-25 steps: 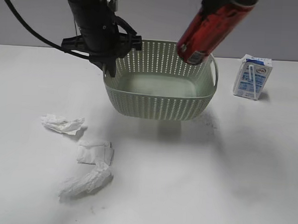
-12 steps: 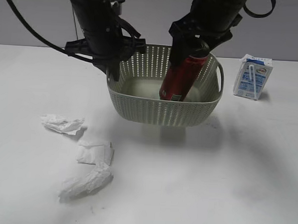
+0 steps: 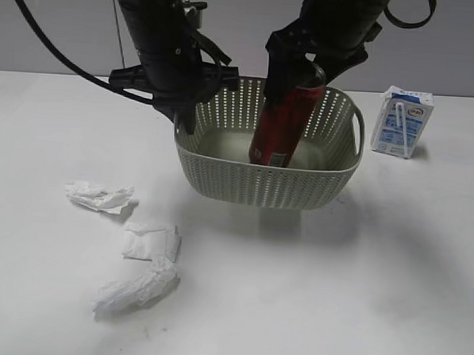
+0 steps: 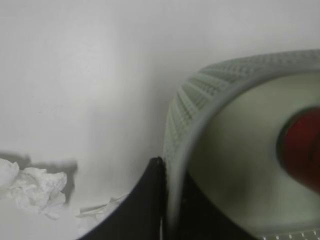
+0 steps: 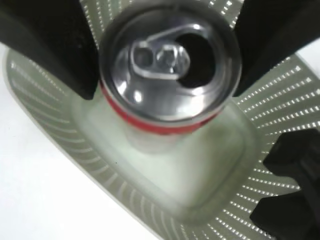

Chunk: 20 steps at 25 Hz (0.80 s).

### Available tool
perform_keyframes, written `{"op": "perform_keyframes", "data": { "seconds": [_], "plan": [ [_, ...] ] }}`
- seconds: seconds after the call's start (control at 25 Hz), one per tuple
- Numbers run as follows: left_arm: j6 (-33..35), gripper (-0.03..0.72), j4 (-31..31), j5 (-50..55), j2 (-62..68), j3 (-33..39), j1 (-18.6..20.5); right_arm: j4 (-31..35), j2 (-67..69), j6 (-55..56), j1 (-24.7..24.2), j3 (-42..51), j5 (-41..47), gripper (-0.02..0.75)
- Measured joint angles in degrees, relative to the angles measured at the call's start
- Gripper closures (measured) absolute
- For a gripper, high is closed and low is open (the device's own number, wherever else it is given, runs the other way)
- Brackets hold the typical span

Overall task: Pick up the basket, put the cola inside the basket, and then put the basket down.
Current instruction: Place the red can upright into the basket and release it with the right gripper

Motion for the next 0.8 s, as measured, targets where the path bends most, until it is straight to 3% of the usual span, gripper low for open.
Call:
{"op": "perform_keyframes", "data": {
  "seconds": [0.56, 0.8],
  "plan": [
    [0.3, 0.691, 0.0, 1.3, 0.0, 0.0, 0.0, -0.2, -6.5, -0.1, -0.3, -3.2, -0.1, 0.134],
    [0.4, 0.691, -1.0, 1.8, 0.0, 0.0, 0.0, -2.3, -9.5, 1.2, -6.7, -3.2, 0.9, 0.143]
  ]
}}
